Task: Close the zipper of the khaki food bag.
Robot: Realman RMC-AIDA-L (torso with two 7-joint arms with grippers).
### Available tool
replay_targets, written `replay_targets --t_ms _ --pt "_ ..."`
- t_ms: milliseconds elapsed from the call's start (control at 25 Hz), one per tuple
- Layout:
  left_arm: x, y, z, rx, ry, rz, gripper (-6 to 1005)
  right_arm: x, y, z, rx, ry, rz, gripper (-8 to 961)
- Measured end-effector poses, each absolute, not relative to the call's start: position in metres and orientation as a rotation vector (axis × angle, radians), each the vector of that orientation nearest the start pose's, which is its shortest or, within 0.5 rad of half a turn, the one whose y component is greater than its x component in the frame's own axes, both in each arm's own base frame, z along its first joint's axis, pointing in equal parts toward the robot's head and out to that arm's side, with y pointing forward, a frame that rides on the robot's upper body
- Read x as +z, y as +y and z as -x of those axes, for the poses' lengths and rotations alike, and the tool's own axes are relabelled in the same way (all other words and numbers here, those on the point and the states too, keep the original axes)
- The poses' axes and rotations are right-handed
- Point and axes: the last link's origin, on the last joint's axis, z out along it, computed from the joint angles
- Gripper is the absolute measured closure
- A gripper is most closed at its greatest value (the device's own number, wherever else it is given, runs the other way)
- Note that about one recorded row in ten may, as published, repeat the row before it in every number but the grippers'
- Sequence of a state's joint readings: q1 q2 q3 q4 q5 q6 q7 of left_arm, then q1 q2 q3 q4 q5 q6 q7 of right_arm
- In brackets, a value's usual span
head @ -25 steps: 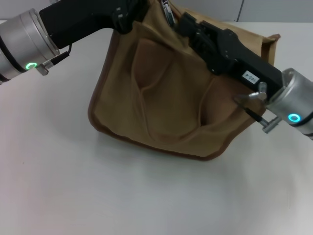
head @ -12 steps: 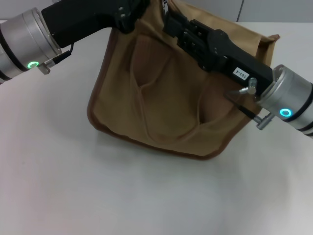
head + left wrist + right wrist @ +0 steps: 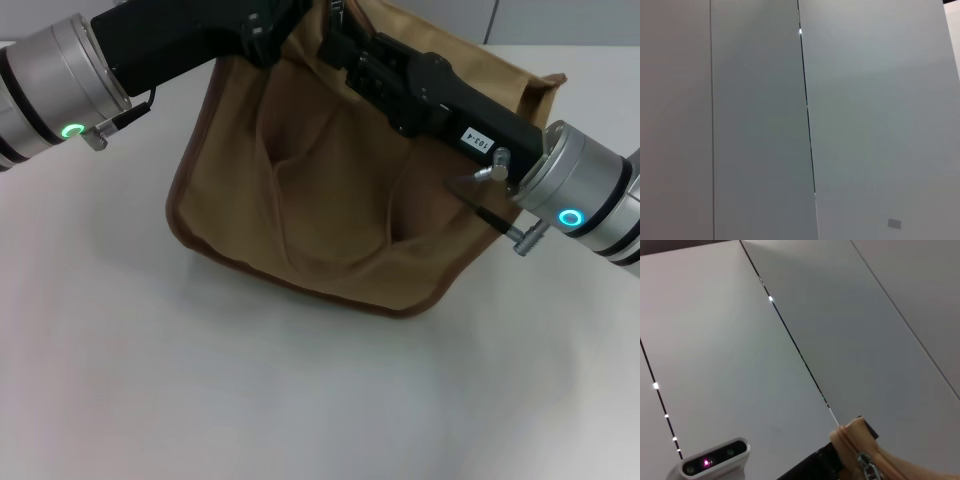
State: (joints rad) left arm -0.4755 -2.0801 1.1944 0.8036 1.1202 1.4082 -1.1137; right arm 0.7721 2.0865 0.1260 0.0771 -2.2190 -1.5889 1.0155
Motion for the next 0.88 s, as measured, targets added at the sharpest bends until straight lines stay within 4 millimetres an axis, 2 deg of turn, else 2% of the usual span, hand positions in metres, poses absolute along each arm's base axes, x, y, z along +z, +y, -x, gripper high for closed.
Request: replay_targets --t_ms 880 --pt "0.0216 0.3567 0.1613 -1.249 -0.07 2.381 972 -0.0603 0.3396 -0.1543 1.631 0.674 2.395 623"
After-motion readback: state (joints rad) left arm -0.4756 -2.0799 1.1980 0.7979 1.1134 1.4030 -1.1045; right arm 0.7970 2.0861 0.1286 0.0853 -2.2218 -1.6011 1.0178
